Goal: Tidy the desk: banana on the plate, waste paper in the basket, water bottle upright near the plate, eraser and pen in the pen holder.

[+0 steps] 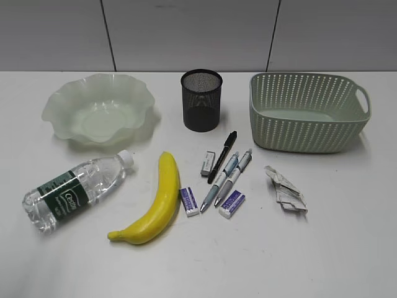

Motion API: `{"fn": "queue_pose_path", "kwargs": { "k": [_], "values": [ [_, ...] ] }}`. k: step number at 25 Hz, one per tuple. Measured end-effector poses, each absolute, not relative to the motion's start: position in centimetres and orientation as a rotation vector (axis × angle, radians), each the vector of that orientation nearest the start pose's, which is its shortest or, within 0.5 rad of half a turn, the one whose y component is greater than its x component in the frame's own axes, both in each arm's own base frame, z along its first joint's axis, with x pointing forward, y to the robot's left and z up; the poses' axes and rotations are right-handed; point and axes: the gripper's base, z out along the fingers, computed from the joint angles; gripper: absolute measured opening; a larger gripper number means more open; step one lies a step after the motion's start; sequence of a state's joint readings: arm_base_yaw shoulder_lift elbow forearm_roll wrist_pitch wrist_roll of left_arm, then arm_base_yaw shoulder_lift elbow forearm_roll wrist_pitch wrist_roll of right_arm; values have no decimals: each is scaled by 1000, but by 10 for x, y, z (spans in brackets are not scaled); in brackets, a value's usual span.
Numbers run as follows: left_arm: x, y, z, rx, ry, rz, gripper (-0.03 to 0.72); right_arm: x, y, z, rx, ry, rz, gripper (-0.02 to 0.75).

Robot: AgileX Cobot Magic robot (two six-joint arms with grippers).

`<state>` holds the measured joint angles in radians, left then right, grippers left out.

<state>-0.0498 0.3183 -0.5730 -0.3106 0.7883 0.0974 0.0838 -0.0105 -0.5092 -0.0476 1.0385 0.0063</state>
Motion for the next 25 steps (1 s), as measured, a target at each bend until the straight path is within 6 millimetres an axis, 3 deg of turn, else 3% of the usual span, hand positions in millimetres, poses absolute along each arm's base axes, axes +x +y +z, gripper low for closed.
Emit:
{"fn": "queue_pose_path", "kwargs": {
  "k": [5, 9, 12, 17, 23, 25],
  "values": [
    [119, -43, 319, 207, 2089, -533, 237, -6, -4, 282, -75, 2000, 1, 480],
    [177, -56, 293, 275, 2289, -634, 237, -6, -4, 282, -75, 2000, 1, 480],
    [205, -77, 276, 403, 2397, -671, 238, -6, -4, 282, -75, 2000, 2, 480],
    [233, -138, 244, 715, 2505, -632, 265, -6, -4, 282, -75, 2000, 1, 480],
    [248, -188, 193, 876, 2664, -485, 465, -6, -4, 282, -75, 2000, 1, 480],
    [253, -201, 178, 903, 2687, -465, 492, -6, -4, 282, -75, 2000, 1, 480]
  ]
}}
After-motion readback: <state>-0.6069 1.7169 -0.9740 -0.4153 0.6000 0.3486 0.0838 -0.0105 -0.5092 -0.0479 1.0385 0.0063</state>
